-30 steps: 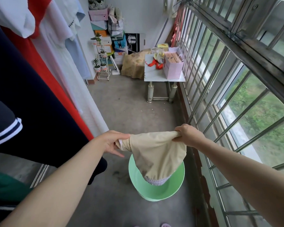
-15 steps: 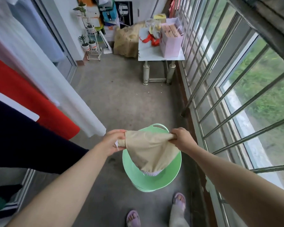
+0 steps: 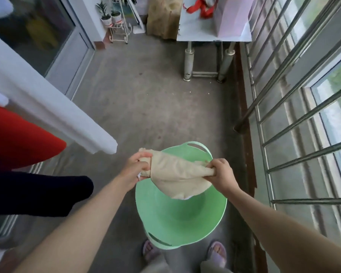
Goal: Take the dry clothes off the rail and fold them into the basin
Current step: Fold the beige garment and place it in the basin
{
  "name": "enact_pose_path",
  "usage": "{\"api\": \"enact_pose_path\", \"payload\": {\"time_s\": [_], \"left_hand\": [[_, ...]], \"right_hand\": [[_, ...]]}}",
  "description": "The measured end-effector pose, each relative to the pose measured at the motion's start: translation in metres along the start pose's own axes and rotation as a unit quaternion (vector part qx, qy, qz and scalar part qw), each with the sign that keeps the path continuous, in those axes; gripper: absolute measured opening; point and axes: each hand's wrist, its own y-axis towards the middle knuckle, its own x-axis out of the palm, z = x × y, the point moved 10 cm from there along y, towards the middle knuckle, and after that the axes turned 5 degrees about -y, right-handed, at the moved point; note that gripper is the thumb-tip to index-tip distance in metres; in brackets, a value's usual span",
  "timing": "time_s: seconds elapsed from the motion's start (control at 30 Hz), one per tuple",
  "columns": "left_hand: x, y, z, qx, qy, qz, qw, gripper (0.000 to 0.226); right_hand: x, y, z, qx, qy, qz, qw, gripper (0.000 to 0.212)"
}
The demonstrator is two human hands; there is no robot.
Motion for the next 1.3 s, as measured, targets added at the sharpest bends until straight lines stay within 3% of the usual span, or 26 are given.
{"api": "enact_pose_path", "payload": {"time_s": [0.23,0.37,0.5,0.6,0.73,0.83,0.9,0.97,1.0,1.07,1.1,1.17,1.23,1.3], "left_hand": [[-0.004,0.102,-0.084,0.07,0.102,0.021,0.992,0.027],[-0.008,0.163,-0.176,0.054,0.168,0.031,0.984,0.025],[-0.004,0.199,-0.265,-0.003,0.235,0.03,0.972,0.024],[-0.009,0.216,-0.33,-0.098,0.284,0.036,0.953,0.04],[-0.013,0.216,-0.379,-0.262,0.262,0.01,0.929,0.03],[-0.014,0.216,-0.391,-0.325,0.236,-0.009,0.916,0.043],[-0.023,0.221,-0.398,-0.354,0.23,0.001,0.907,0.046],[-0.028,0.228,-0.402,-0.386,0.199,0.01,0.901,0.03],[-0.03,0.233,-0.401,-0.395,0.178,0.016,0.901,0.018],[-0.035,0.251,-0.398,-0.389,0.131,0.041,0.911,0.003],[-0.037,0.262,-0.397,-0.379,0.1,0.055,0.918,0.013],[-0.043,0.284,-0.4,-0.356,0.021,0.09,0.93,0.03],[-0.049,0.292,-0.405,-0.344,-0.004,0.131,0.93,0.04],[-0.051,0.293,-0.411,-0.333,0.042,0.149,0.93,0.048]], "right_hand": [[0.092,0.052,0.083,0.001,0.011,0.071,0.997,0.02],[0.183,0.075,0.153,0.032,-0.02,0.046,0.998,0.021],[0.27,0.087,0.221,0.094,-0.096,-0.089,0.987,0.024],[0.319,0.096,0.238,0.053,-0.18,-0.211,0.959,0.031],[0.358,0.083,0.268,0.104,-0.222,-0.347,0.905,0.041],[0.371,0.083,0.278,0.108,-0.312,-0.43,0.84,0.048],[0.373,0.094,0.281,0.12,-0.297,-0.458,0.829,0.052],[0.368,0.105,0.285,0.161,-0.24,-0.475,0.831,0.057],[0.363,0.114,0.287,0.18,-0.2,-0.467,0.842,0.058],[0.351,0.144,0.286,0.223,-0.081,-0.374,0.897,0.065],[0.345,0.16,0.287,0.239,0.006,-0.304,0.922,0.074],[0.34,0.183,0.295,0.264,0.157,-0.159,0.938,0.093],[0.344,0.188,0.287,0.233,0.165,-0.133,0.949,0.091],[0.365,0.181,0.282,0.204,0.117,-0.174,0.956,0.094]]}}
